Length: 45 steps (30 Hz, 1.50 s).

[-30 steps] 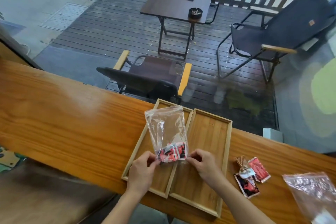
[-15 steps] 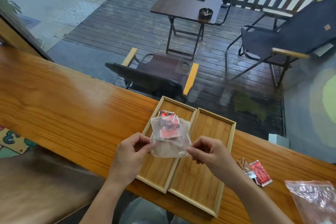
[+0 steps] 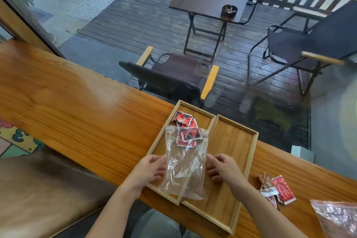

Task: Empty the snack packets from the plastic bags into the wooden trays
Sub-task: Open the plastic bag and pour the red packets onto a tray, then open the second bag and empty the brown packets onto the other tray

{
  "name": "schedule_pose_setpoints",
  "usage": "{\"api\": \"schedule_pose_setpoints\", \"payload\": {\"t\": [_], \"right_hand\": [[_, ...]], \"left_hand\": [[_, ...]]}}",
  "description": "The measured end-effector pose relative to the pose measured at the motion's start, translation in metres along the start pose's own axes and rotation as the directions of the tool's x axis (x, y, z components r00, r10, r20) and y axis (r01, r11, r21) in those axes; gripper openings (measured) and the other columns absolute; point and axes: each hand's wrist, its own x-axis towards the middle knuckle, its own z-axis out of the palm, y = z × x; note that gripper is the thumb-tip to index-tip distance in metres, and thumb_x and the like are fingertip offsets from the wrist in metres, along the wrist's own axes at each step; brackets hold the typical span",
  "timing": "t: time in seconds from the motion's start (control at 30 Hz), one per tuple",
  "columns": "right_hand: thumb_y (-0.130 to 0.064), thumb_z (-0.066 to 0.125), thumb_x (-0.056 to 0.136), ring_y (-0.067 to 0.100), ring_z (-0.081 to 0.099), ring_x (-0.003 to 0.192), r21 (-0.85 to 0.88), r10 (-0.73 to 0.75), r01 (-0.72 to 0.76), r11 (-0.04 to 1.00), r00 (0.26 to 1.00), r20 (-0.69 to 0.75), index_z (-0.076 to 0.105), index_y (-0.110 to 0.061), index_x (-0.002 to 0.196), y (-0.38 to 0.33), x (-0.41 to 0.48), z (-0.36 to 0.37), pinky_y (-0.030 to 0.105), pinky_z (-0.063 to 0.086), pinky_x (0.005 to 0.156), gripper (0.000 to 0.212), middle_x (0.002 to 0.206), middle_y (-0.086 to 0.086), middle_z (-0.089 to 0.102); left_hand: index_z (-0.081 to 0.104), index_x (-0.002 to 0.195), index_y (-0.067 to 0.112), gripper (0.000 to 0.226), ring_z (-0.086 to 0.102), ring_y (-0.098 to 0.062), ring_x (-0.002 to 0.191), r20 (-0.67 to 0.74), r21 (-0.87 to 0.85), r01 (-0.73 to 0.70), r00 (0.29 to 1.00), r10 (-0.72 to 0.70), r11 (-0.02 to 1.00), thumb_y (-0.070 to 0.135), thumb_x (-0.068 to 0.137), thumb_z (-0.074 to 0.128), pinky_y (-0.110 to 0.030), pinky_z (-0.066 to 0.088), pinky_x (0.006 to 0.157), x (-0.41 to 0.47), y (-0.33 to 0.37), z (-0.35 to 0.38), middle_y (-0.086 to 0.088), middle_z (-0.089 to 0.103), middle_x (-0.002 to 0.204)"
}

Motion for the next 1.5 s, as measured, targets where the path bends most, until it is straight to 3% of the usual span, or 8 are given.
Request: {"api": "schedule_pose_setpoints", "payload": {"t": [0.33, 0.53, 0.83, 0.97, 1.07, 1.23, 1.43, 1.5], "right_hand": [[-0.027, 0.050, 0.093, 0.008, 0.058, 0.050, 0.007, -0.048, 0.048, 0.999, 0.998, -0.050, 0.058, -0.008, 0.078, -0.022, 0.024, 0.012, 0.021, 0.047, 0.047, 0.025, 0.069, 0.004, 0.065], [-0.014, 0.042, 0.091, 0.013, 0.041, 0.038, 0.116, -0.092, 0.096, 0.989, 0.995, -0.039, 0.053, -0.009, 0.061, -0.051, 0.016, 0.005, 0.023, 0.033, 0.034, 0.033, 0.051, 0.005, 0.047], [-0.021, 0.047, 0.089, 0.009, 0.034, 0.032, 0.067, 0.022, -0.033, 0.997, 0.987, 0.162, 0.050, -0.016, 0.052, -0.088, 0.006, -0.023, 0.018, 0.029, 0.030, 0.038, 0.039, -0.003, 0.041], [-0.017, 0.050, 0.090, 0.013, 0.051, 0.045, 0.030, -0.085, 0.082, 0.996, 0.990, 0.110, 0.064, 0.000, 0.074, -0.078, -0.003, -0.028, 0.022, 0.044, 0.041, 0.028, 0.054, 0.004, 0.055], [-0.020, 0.055, 0.089, 0.018, 0.065, 0.067, 0.017, -0.108, 0.108, 0.994, 0.994, -0.017, 0.067, -0.005, 0.081, -0.063, -0.011, -0.042, 0.022, 0.053, 0.055, 0.020, 0.077, 0.009, 0.065], [-0.005, 0.056, 0.088, 0.026, 0.070, 0.078, 0.234, -0.156, 0.200, 0.951, 0.969, -0.193, 0.058, -0.004, 0.086, -0.027, -0.035, -0.085, 0.029, 0.057, 0.062, 0.003, 0.085, 0.013, 0.071], [0.006, 0.047, 0.089, 0.026, 0.067, 0.072, 0.432, -0.167, 0.343, 0.834, 0.904, -0.394, 0.054, -0.005, 0.083, 0.026, -0.086, -0.145, 0.034, 0.053, 0.064, 0.014, 0.072, 0.011, 0.069], [0.007, 0.047, 0.088, 0.026, 0.066, 0.072, 0.451, -0.126, 0.381, 0.807, 0.857, -0.499, 0.055, -0.006, 0.081, 0.045, -0.104, -0.165, 0.032, 0.052, 0.060, 0.017, 0.072, 0.011, 0.069]], "left_hand": [[0.068, 0.081, 0.006, 0.022, 0.067, -0.025, 0.076, -0.164, -0.123, -0.006, 0.986, -0.015, 0.992, 0.027, 0.083, 0.064, -0.034, 0.056, 0.062, 0.034, 0.035, 0.012, -0.015, 0.073, 0.088], [0.063, 0.055, 0.011, 0.026, 0.051, -0.017, 0.045, -0.239, -0.131, -0.107, 0.968, 0.074, 0.986, 0.013, 0.080, 0.060, -0.023, 0.038, 0.040, 0.022, 0.055, 0.002, -0.001, 0.058, 0.046], [0.041, 0.045, 0.019, 0.035, 0.029, -0.008, 0.027, 0.060, -0.376, 0.123, 0.992, -0.108, 0.918, 0.012, 0.080, 0.044, -0.012, 0.025, 0.029, -0.004, 0.072, -0.009, 0.007, 0.032, 0.034], [0.061, 0.076, 0.004, 0.018, 0.039, -0.019, 0.047, 0.013, -0.268, -0.017, 1.000, 0.021, 0.963, 0.009, 0.081, 0.045, -0.021, 0.032, 0.039, -0.012, 0.065, 0.002, -0.008, 0.043, 0.055], [0.056, 0.053, 0.014, 0.034, 0.042, -0.014, 0.044, -0.056, -0.053, -0.216, 0.975, 0.213, 0.975, 0.016, 0.086, 0.053, -0.024, 0.033, 0.043, -0.016, 0.063, 0.022, 0.000, 0.048, 0.047], [0.059, 0.056, 0.014, 0.033, 0.048, -0.010, 0.048, 0.019, 0.207, -0.469, 0.880, 0.475, 0.859, 0.024, 0.087, 0.056, -0.029, 0.040, 0.051, -0.024, 0.062, 0.077, 0.002, 0.054, 0.049], [0.062, 0.087, 0.028, 0.010, 0.062, -0.012, 0.086, 0.146, 0.298, -0.616, 0.784, 0.603, 0.729, 0.036, 0.086, 0.056, -0.020, 0.046, 0.069, -0.010, 0.047, 0.143, 0.004, 0.067, 0.088], [0.060, 0.109, 0.021, 0.030, 0.059, -0.018, 0.103, 0.157, 0.477, -0.611, 0.766, 0.623, 0.632, 0.039, 0.086, 0.055, -0.030, 0.049, 0.084, 0.001, 0.037, 0.159, -0.001, 0.065, 0.110]]}}
